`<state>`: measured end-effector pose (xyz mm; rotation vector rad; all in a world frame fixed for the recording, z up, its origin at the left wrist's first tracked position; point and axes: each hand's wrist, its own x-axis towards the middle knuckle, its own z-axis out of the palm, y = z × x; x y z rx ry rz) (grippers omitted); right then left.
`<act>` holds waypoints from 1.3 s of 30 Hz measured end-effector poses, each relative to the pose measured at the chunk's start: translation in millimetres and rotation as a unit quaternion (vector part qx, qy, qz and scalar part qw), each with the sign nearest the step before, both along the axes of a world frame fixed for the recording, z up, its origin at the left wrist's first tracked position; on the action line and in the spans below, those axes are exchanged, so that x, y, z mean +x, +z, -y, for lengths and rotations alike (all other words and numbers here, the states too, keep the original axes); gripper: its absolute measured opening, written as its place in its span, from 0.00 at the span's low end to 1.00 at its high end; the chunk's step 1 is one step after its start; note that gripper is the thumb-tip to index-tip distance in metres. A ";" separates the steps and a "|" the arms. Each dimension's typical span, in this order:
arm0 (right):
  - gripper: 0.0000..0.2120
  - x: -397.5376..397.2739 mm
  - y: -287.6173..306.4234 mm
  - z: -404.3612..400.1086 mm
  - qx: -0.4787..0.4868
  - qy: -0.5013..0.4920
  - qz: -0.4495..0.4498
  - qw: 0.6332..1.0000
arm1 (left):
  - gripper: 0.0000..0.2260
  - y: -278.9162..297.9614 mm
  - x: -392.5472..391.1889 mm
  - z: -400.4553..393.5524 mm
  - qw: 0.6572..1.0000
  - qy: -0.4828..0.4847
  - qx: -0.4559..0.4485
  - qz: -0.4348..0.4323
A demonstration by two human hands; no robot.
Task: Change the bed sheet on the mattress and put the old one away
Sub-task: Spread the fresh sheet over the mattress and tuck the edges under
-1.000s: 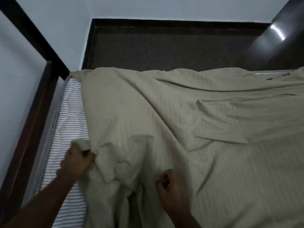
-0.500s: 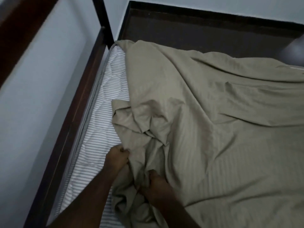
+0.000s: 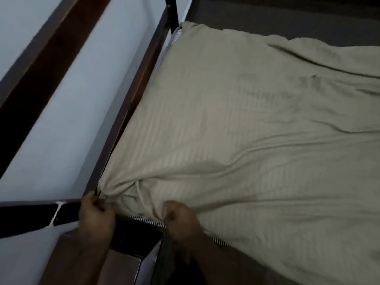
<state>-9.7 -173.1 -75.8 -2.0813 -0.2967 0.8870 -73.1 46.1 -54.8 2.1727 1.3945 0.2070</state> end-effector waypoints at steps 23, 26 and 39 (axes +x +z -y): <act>0.13 -47.5 -55.8 89.8 -0.282 -0.023 0.249 0.926 | 0.15 -24.5 -75.5 -50.0 0.789 -0.501 0.229 -0.273; 0.13 -112.8 -34.5 69.3 -0.189 -0.012 0.302 0.934 | 0.15 -20.9 -107.6 -84.3 0.782 -0.475 0.231 -0.330; 0.15 -199.9 -32.1 27.7 -0.063 -0.104 -0.018 0.992 | 0.14 -1.7 -107.6 -37.2 0.908 -0.356 0.074 -0.210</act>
